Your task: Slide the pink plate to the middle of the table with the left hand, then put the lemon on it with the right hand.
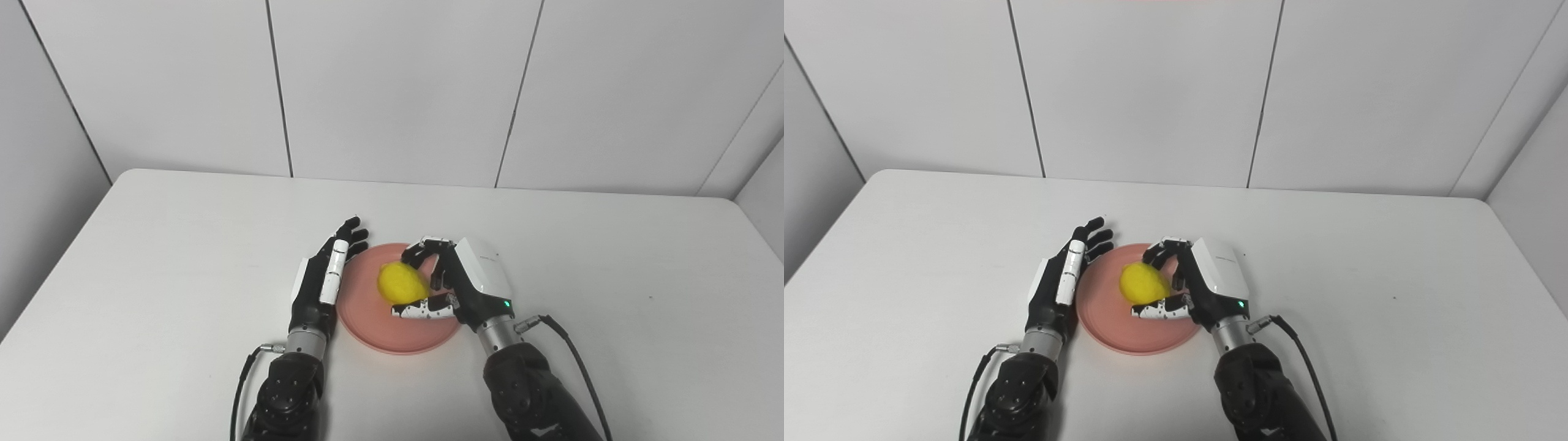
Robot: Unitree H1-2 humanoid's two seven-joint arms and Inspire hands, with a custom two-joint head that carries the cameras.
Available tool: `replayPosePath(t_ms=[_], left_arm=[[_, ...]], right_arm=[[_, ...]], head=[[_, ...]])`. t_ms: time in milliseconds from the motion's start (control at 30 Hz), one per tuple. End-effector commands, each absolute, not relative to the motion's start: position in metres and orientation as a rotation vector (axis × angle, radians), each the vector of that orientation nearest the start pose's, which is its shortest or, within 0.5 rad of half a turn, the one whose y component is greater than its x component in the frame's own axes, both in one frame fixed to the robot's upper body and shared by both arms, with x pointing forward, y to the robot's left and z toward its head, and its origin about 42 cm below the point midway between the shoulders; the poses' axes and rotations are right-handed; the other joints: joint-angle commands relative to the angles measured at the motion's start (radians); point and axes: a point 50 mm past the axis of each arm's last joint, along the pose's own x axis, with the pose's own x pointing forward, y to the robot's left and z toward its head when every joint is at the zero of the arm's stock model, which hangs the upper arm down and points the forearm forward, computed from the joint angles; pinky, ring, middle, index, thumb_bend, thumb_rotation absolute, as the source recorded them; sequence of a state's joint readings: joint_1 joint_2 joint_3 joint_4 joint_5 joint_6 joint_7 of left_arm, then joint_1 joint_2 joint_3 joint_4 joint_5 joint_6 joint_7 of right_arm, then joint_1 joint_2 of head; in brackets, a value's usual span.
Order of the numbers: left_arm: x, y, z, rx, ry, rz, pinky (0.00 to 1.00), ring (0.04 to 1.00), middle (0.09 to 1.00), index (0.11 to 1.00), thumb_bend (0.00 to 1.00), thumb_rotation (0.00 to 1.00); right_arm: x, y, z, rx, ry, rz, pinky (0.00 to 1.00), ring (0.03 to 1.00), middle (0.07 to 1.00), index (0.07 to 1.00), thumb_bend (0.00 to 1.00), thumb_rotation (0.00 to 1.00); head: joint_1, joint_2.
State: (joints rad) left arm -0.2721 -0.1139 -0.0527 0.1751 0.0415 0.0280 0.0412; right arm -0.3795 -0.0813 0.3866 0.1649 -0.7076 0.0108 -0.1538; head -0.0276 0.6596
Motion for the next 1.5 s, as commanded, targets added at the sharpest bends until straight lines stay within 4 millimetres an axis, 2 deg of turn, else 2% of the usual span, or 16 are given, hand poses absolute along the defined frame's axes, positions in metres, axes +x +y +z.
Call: replayPosePath(t_ms=[0,100,133,167,200,267,367,500,567,700,833,933,967,1167,1300,1467], left_arm=[[0.369,0.129,0.143,-0.045,-0.097,-0.120,0.81,0.834,0.837,0.836,0.61,1.00],[0.369,0.129,0.143,-0.052,-0.097,-0.119,0.81,0.833,0.837,0.835,0.62,1.00],[0.369,0.130,0.143,-0.053,-0.097,-0.119,0.82,0.835,0.838,0.836,0.62,1.00],[0.369,0.130,0.143,-0.051,-0.097,-0.123,0.82,0.835,0.838,0.837,0.62,1.00],[0.369,0.130,0.143,-0.050,-0.097,-0.126,0.82,0.839,0.843,0.841,0.62,1.00],[0.370,0.131,0.143,-0.049,-0.097,-0.129,0.83,0.843,0.847,0.844,0.62,1.00],[0.370,0.131,0.143,-0.050,-0.098,-0.129,0.83,0.843,0.847,0.845,0.62,1.00],[0.370,0.132,0.142,-0.050,-0.105,-0.129,0.82,0.841,0.846,0.841,0.61,1.00],[0.370,0.131,0.143,-0.050,-0.108,-0.128,0.82,0.836,0.843,0.835,0.61,1.00],[0.370,0.133,0.143,-0.048,-0.111,-0.137,0.83,0.847,0.852,0.848,0.60,1.00],[0.371,0.134,0.143,-0.046,-0.108,-0.134,0.83,0.846,0.849,0.849,0.60,1.00],[0.371,0.134,0.142,-0.046,-0.108,-0.134,0.83,0.847,0.849,0.850,0.60,1.00],[0.371,0.134,0.142,-0.046,-0.108,-0.135,0.83,0.849,0.852,0.852,0.60,1.00],[0.373,0.137,0.141,-0.053,-0.107,-0.143,0.84,0.858,0.858,0.860,0.60,1.00],[0.373,0.139,0.140,-0.045,-0.114,-0.150,0.85,0.865,0.865,0.868,0.59,1.00],[0.374,0.142,0.140,-0.039,-0.120,-0.160,0.86,0.881,0.883,0.887,0.59,1.00]], right_arm=[[0.376,-0.106,0.173,-0.877,-0.496,0.216,0.49,0.512,0.471,0.520,0.52,0.00],[0.370,-0.108,0.172,-0.877,-0.490,0.232,0.55,0.572,0.486,0.506,0.53,0.00],[0.368,-0.108,0.173,-0.875,-0.486,0.240,0.58,0.607,0.585,0.501,0.52,0.08],[0.365,-0.110,0.175,-0.870,-0.473,0.263,0.60,0.619,0.618,0.499,0.52,0.11],[0.363,-0.111,0.177,-0.866,-0.463,0.279,0.64,0.668,0.675,0.617,0.60,0.14],[0.359,-0.114,0.179,-0.868,-0.449,0.304,0.69,0.718,0.729,0.720,0.68,0.18],[0.354,-0.116,0.181,-0.862,-0.442,0.317,0.73,0.750,0.756,0.752,0.70,0.21],[0.346,-0.119,0.184,-0.841,-0.432,0.316,0.86,0.845,0.837,0.808,0.70,0.39],[0.343,-0.120,0.184,-0.822,-0.434,0.305,0.89,0.867,0.856,0.822,0.71,0.43],[0.341,-0.123,0.184,-0.773,-0.465,0.275,0.96,0.937,0.918,0.889,0.74,0.67],[0.342,-0.126,0.180,-0.686,-0.490,0.267,1.00,0.977,0.967,0.947,0.72,0.79],[0.344,-0.128,0.177,-0.627,-0.506,0.261,1.00,0.988,0.982,0.966,0.71,0.83],[0.345,-0.129,0.174,-0.590,-0.516,0.255,0.99,0.996,0.994,0.986,0.71,0.89],[0.351,-0.135,0.160,-0.423,-0.470,0.208,0.94,0.988,1.000,1.000,0.73,0.97],[0.353,-0.138,0.158,-0.352,-0.443,0.183,0.95,0.990,1.000,1.000,0.75,1.00],[0.356,-0.140,0.156,-0.289,-0.429,0.145,0.96,0.982,0.991,0.992,0.66,1.00]], head=[[0.000,0.000],[-0.002,0.000],[-0.002,0.000],[-0.001,0.000],[-0.001,0.000],[-0.002,0.000],[-0.002,0.003],[-0.002,0.003],[-0.002,0.003],[-0.005,0.002],[-0.006,0.002],[-0.009,0.000],[-0.009,0.000],[-0.015,-0.007],[-0.019,-0.008],[-0.023,-0.010]])
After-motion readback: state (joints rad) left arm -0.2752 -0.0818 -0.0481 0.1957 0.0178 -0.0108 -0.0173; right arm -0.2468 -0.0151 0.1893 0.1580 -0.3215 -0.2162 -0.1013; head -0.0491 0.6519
